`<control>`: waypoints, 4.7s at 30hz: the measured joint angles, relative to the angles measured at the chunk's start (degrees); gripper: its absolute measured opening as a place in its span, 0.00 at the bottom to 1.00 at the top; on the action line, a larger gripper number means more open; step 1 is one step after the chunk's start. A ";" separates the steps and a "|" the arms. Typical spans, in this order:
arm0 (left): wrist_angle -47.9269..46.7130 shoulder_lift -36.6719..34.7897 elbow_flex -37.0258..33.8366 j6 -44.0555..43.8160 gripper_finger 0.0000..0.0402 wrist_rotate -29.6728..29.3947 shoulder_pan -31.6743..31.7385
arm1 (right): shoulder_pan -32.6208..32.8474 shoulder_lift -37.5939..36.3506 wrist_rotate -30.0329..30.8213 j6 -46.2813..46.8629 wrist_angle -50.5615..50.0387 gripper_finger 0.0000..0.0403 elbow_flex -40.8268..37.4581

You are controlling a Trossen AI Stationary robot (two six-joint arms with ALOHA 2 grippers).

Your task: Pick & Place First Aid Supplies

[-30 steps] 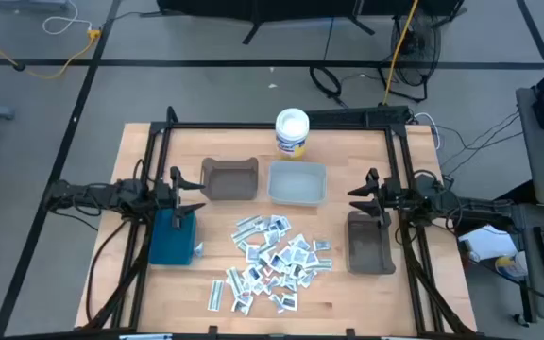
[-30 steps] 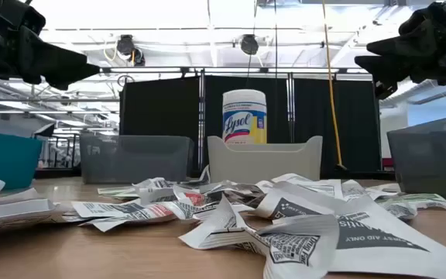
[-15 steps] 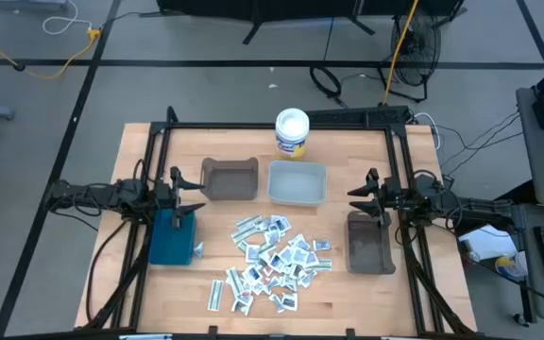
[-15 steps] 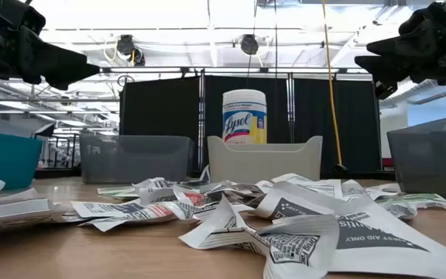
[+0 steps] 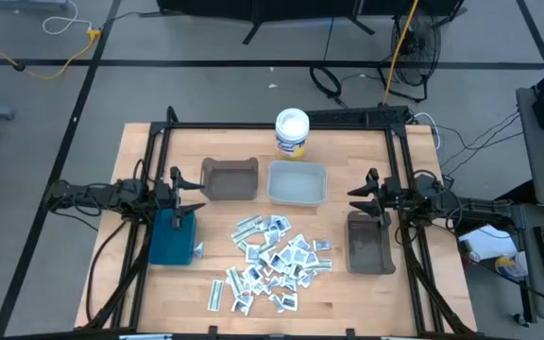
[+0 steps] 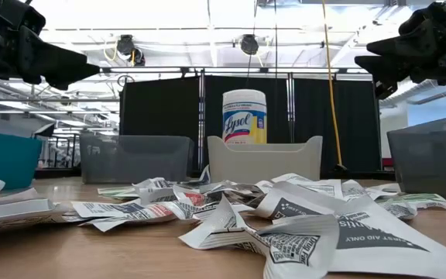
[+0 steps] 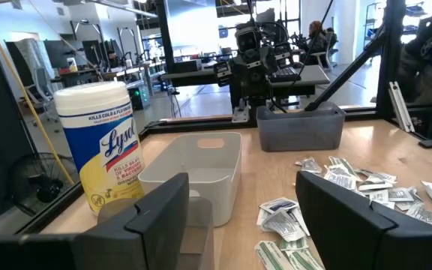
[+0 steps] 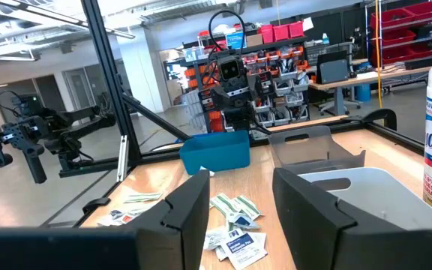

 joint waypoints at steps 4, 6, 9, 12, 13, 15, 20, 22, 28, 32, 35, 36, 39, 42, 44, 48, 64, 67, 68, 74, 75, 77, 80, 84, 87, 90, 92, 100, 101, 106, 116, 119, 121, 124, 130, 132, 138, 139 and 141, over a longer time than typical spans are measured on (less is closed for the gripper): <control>0.00 0.01 0.00 -0.02 0.62 0.00 0.00 | -0.01 0.00 0.00 0.00 0.00 0.35 0.00; 0.00 -0.01 0.00 0.00 0.62 0.00 0.00 | -0.01 0.00 0.00 0.00 0.00 0.35 0.01; 0.00 0.00 0.00 0.00 0.62 0.01 0.00 | -0.01 0.01 0.00 0.00 -0.01 0.35 0.00; 0.00 0.00 -0.01 -0.01 0.62 0.02 0.00 | -0.01 0.00 0.00 0.00 0.00 0.35 0.00; 0.00 0.01 -0.02 0.00 0.62 0.02 0.00 | -0.01 0.00 0.00 0.00 0.00 0.35 0.01; 0.00 0.00 0.00 -0.01 0.62 0.01 0.00 | -0.01 0.01 0.00 0.00 -0.02 0.35 0.02; 0.00 -0.01 -0.02 0.00 0.62 0.02 0.00 | 0.01 0.00 0.00 0.00 0.00 0.35 0.02; 0.00 0.01 0.00 -0.02 0.62 0.02 0.00 | 0.01 0.02 0.00 0.00 -0.01 0.35 0.01; 0.00 -0.01 0.00 -0.01 0.62 0.01 0.00 | -0.01 0.00 0.00 0.00 0.00 0.35 0.02; 0.00 -0.01 0.00 -0.02 0.62 0.00 0.00 | -0.01 0.00 0.00 0.00 -0.02 0.35 0.00; 0.00 0.00 0.00 -0.01 0.62 0.01 0.00 | -0.01 0.02 0.00 0.00 0.00 0.35 0.02; 0.00 0.00 0.00 0.00 0.62 0.01 0.00 | -0.01 0.00 0.00 0.00 0.00 0.35 0.00; 0.00 0.00 -0.01 0.00 0.62 0.02 0.00 | -0.01 0.02 0.00 0.00 -0.02 0.35 0.00; 0.00 -0.01 0.00 -0.02 0.62 0.02 0.00 | -0.01 0.00 0.00 0.00 0.00 0.35 0.00; 0.00 0.01 0.00 0.00 0.62 0.00 0.00 | -0.01 0.00 0.00 0.00 0.00 0.35 0.00; 0.00 0.00 0.00 -0.01 0.62 0.01 0.00 | -0.01 0.02 0.00 0.00 -0.02 0.35 0.01; 0.00 -0.01 0.00 0.00 0.62 0.02 0.00 | -0.01 0.00 0.02 0.00 0.00 0.35 0.00; 0.00 0.00 -0.02 0.00 0.62 0.01 0.00 | 0.01 0.00 0.00 0.00 0.00 0.35 0.02; 0.00 -0.01 0.00 0.00 0.62 0.01 0.00 | -0.01 0.01 0.00 0.00 0.00 0.35 0.02; 0.00 0.00 0.00 -0.01 0.62 0.02 0.00 | -0.01 0.01 0.00 0.00 -0.01 0.35 0.01; 0.00 -0.01 0.00 -0.02 0.62 0.02 0.00 | 0.01 0.00 0.00 0.00 0.00 0.35 0.00; 0.00 -0.01 0.00 -0.02 0.62 0.00 0.00 | 0.01 0.02 0.00 0.00 0.00 0.35 0.00; 0.00 0.01 -0.01 -0.02 0.62 0.02 0.00 | -0.01 0.00 0.00 0.00 -0.01 0.35 0.00; 0.06 -0.01 0.00 0.00 0.62 0.01 0.00 | -0.01 0.00 0.00 0.00 -0.01 0.35 0.00; 4.21 -0.01 -0.04 0.00 0.62 -1.00 0.00 | -0.01 0.00 0.07 0.00 0.11 0.35 0.00; 8.35 -0.01 -0.04 -1.07 0.62 -1.02 0.00 | -0.16 0.02 0.11 -1.57 2.95 0.35 0.00; 10.18 -0.01 -0.04 -4.80 0.62 -0.61 -0.06 | -0.19 0.00 0.05 -1.81 5.34 0.35 0.00; 10.72 -0.01 -0.04 -17.97 0.62 3.12 -0.04 | -0.16 0.04 0.02 6.29 12.17 0.35 0.00; 10.65 0.01 -0.04 -18.08 0.62 3.07 -0.04 | -0.16 0.04 0.01 6.40 12.16 0.35 0.00; 10.86 -0.01 -0.04 -16.64 0.62 -3.34 -0.04 | -0.16 0.37 -0.02 4.19 11.71 0.35 0.00; 11.42 -0.01 -0.04 -19.25 0.62 -18.65 -0.04 | -0.16 0.92 -0.07 4.17 13.18 0.35 0.00; 10.40 -0.01 -0.02 -18.95 0.62 -20.59 -0.04 | -0.16 1.89 -0.11 4.94 13.03 0.35 0.00; 10.24 0.01 -0.04 -18.58 0.62 -20.55 -0.04 | -0.16 2.69 -0.08 3.52 13.05 0.35 0.00; 11.49 0.01 -0.03 -17.45 0.62 -20.54 -0.04 | -0.16 3.86 -0.07 0.65 13.16 0.35 0.00; 11.87 0.01 0.00 -19.40 0.62 -18.79 -0.04 | -0.15 6.12 -0.15 -1.74 14.41 0.35 0.00; 11.43 0.01 0.00 -18.27 0.62 -16.36 -0.04 | -0.14 6.64 -0.34 -1.60 14.63 0.35 0.00; 9.43 0.01 -0.02 -19.21 0.62 -11.42 -0.02 | -0.14 8.06 -3.77 -1.57 15.84 0.35 0.00; 10.29 0.01 -0.01 -17.59 0.62 -7.66 -0.04 | -0.16 8.34 -4.51 -1.69 16.79 0.35 0.00; 13.15 0.33 0.07 -15.61 0.62 -1.36 -0.11 | -0.14 8.89 -6.58 -3.04 19.04 0.35 0.46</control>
